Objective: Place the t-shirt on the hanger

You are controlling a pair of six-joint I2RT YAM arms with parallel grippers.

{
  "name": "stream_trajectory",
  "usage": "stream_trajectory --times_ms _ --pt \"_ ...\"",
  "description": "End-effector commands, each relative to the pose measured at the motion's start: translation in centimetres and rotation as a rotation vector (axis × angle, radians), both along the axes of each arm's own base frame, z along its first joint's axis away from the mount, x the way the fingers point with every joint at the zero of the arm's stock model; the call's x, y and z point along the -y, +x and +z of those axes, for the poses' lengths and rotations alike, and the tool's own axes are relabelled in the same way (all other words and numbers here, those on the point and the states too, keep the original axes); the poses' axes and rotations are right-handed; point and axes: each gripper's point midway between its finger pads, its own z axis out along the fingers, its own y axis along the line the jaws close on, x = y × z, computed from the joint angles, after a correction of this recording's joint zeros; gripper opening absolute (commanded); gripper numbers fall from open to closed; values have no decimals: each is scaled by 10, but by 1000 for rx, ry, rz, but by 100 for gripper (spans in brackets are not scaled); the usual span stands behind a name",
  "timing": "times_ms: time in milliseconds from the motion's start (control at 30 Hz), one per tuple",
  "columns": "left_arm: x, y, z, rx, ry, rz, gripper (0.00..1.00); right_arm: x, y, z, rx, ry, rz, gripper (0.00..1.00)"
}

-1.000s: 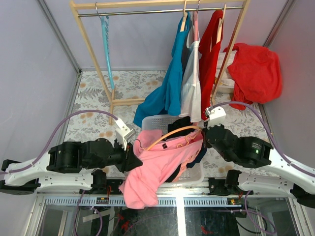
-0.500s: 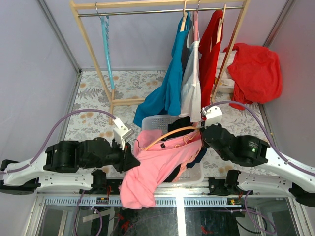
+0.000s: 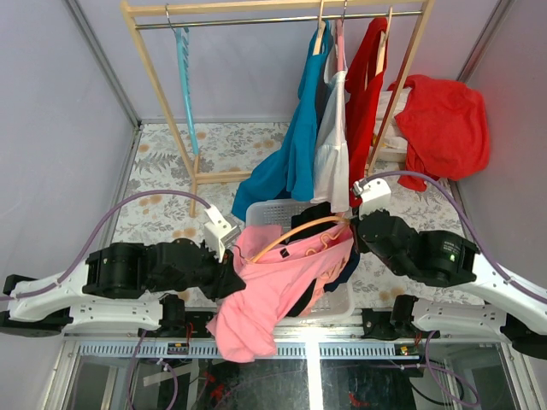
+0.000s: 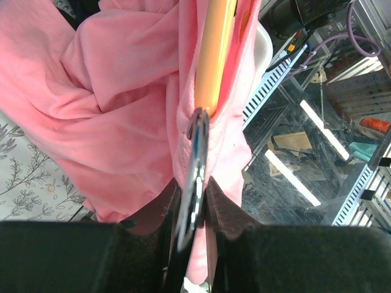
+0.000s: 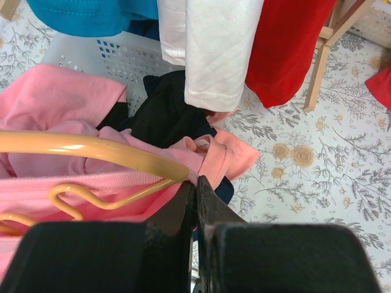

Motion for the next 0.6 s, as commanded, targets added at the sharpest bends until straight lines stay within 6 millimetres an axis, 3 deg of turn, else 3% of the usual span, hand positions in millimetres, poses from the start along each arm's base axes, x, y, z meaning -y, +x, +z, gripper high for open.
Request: stream_trajectory --times_ms 0,200,567 --pt "-5 -3 11 9 7 -30 1 2 3 19 19 -23 20 0" --pt "-1 -3 18 18 24 -46 1 -10 1 24 -10 -61 81 0" --pt "-3 -6 25 14 16 -64 1 1 5 11 10 -63 17 0"
